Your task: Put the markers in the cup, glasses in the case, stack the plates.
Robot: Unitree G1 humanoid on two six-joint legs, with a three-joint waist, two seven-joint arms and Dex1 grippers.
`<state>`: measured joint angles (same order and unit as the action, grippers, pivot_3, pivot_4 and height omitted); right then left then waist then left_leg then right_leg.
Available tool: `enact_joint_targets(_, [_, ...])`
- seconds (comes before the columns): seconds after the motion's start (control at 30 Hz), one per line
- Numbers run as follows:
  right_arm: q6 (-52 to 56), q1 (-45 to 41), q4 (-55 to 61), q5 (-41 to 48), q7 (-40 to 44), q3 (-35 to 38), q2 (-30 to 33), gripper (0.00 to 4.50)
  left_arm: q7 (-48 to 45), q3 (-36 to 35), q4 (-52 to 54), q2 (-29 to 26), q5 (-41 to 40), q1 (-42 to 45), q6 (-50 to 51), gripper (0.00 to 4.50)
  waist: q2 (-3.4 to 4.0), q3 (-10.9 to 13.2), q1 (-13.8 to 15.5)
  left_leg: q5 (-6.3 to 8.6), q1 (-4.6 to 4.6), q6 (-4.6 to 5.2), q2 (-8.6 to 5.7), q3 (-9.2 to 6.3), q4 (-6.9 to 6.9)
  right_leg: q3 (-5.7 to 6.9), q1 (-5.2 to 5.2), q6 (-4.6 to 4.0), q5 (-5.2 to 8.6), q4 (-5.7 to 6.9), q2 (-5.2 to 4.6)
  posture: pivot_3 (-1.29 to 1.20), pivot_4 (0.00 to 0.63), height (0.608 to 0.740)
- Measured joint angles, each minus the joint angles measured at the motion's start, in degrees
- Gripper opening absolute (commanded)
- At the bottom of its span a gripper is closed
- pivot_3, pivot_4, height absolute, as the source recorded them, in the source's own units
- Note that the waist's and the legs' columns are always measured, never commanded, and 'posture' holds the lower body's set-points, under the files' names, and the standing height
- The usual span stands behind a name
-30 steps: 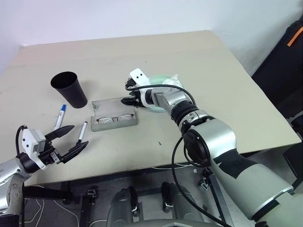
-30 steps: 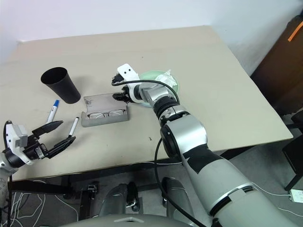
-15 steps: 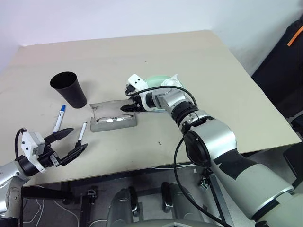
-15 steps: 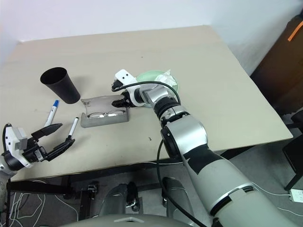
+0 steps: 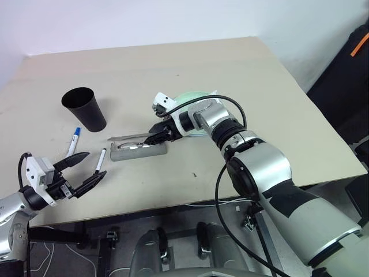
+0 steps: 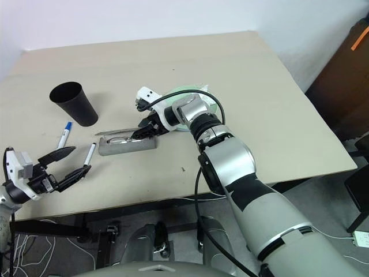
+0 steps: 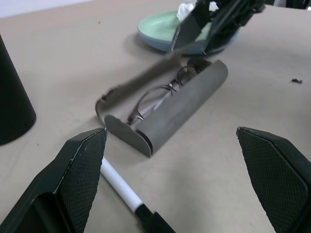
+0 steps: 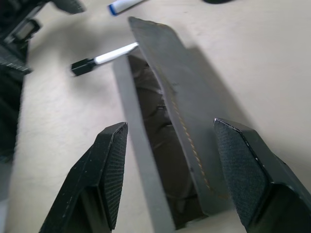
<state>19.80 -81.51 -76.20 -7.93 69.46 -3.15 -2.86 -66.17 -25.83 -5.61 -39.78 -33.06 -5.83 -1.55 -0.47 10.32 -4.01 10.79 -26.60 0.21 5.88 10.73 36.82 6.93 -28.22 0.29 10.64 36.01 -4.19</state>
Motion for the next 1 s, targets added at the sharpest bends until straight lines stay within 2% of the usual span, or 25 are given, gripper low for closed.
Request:
enact_joint_targets(0.37, [4.0, 3.6, 4.3, 0.8, 3.9, -1.9, -0.5, 2.96, -0.3, 0.9, -1.2, 0.0, 0.1, 2.4, 0.2, 4.5, 0.0, 0.0, 0.0, 0.0, -0.01, 0.0, -0.02, 0.02, -0.02, -0.01, -0.03, -0.03, -0.02, 0.0, 0.0, 0.0, 0.15, 0.74])
enact_joint_targets(0.73, [8.6, 9.8, 16.8, 3.8, 6.7, -5.5, -0.4, 2.96, 2.9, -0.7, -1.6, 0.5, -2.1, 3.8, 3.8, 4.5, -0.01, 0.0, 0.0, 0.0, -0.02, 0.0, -0.02, 0.02, -0.03, -0.01, -0.06, -0.04, -0.02, 0.02, -0.02, 0.0, 0.15, 0.74])
enact_joint_targets(0.87, [11.7, 12.2, 27.4, 8.8, 6.3, -2.6, 4.0, 2.96, 8.1, -5.5, 0.9, -1.0, -4.6, 1.7, 9.5, 4.5, -0.06, 0.0, 0.1, 0.0, -0.09, 0.0, -0.09, 0.0, -0.03, -0.01, -0.11, -0.03, -0.02, 0.0, -0.12, 0.0, 0.15, 0.74])
enact_joint_targets(1.0, [16.1, 16.6, 38.7, 11.9, 5.5, -1.8, 8.4, 2.96, 16.0, -7.7, 1.7, -4.9, -2.6, 1.4, 15.8, 4.5, -0.08, 0.0, 0.2, 0.01, -0.03, 0.01, -0.15, -0.03, -0.16, 0.04, -0.15, -0.03, -0.02, -0.16, -0.19, 0.0, 0.15, 0.74])
